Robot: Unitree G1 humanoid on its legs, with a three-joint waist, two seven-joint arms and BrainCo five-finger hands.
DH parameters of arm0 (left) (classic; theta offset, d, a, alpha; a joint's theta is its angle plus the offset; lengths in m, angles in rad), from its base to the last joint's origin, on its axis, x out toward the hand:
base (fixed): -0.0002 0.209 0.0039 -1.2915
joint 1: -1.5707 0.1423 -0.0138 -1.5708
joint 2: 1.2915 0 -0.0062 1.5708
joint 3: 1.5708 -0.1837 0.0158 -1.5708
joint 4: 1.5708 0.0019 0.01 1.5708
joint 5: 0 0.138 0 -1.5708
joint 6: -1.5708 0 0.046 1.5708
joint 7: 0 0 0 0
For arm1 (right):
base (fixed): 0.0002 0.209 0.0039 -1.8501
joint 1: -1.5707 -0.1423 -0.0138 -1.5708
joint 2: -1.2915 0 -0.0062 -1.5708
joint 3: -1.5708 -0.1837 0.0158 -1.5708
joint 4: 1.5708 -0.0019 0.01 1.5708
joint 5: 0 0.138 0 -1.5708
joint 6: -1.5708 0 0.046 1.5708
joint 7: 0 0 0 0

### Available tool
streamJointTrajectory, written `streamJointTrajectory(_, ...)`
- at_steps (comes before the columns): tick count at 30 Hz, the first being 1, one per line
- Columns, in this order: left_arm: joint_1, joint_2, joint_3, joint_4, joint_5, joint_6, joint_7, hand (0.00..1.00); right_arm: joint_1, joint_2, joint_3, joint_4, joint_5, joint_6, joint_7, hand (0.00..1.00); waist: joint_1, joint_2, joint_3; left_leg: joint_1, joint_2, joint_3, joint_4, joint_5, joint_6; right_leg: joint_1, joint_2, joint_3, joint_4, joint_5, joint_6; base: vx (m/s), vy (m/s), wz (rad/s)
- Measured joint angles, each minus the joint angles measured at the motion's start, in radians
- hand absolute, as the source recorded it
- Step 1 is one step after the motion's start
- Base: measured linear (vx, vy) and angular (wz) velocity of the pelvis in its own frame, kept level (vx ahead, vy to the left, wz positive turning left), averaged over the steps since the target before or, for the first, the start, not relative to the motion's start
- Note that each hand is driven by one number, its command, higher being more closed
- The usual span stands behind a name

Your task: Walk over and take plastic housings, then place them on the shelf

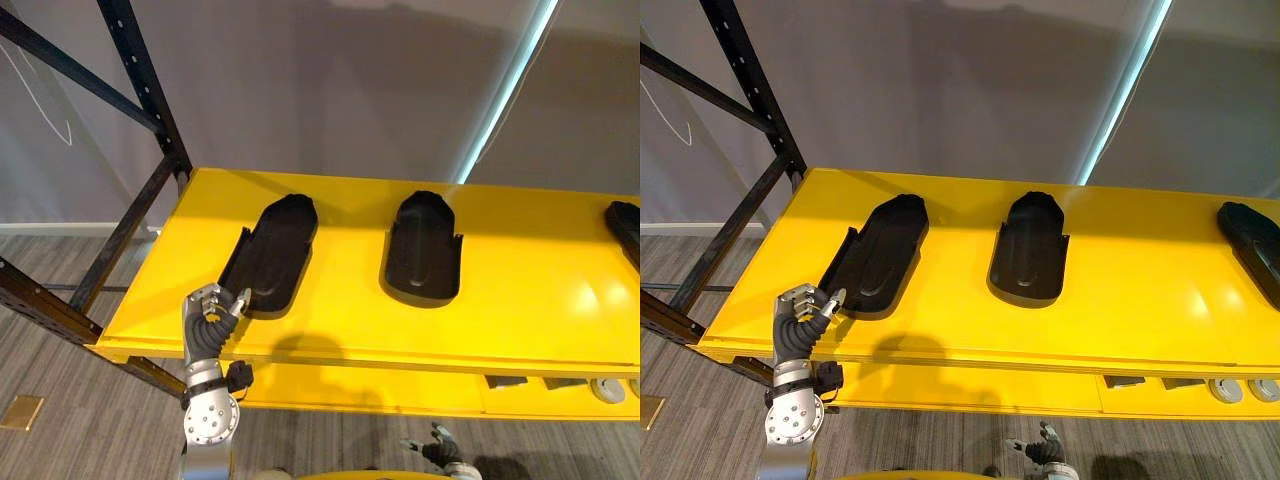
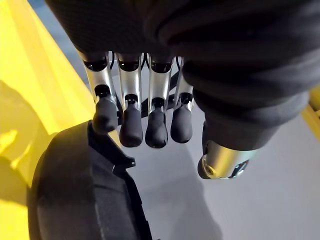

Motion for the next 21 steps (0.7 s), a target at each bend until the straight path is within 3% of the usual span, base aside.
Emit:
streamJointTrajectory(9,-0.003,0.039,-0.095,0.131,0.042,0.000,-0.031,1.00,0.020,0.000,0.013,-0.031,-0.001,0.001,-0.010,0.00,-0.002,0.004,-0.019,0.020,-0.003,0.033,-0.016,0.005,-0.002,-0.020,0.002,0.028,0.010,-0.001,0.001,0.00,-0.003,-0.13)
streamJointTrajectory(16,-0.083,0.066,-0.156,0.245,0.078,-0.002,-0.035,1.00,0.020,-0.013,0.013,-0.025,-0.011,0.003,-0.010,0.00,-0.007,0.021,-0.039,0.052,-0.022,0.038,-0.121,0.073,0.000,-0.040,0.002,0.029,0.010,0.000,0.001,-0.02,-0.013,-0.01)
streamJointTrajectory(21,-0.114,0.082,-0.164,0.303,0.089,0.003,-0.035,1.00,0.010,-0.011,0.013,-0.020,-0.011,0.003,-0.010,0.00,-0.031,0.021,-0.040,0.062,-0.032,0.041,-0.140,0.083,0.000,-0.048,0.004,0.031,0.006,0.001,0.000,-0.06,-0.016,-0.04)
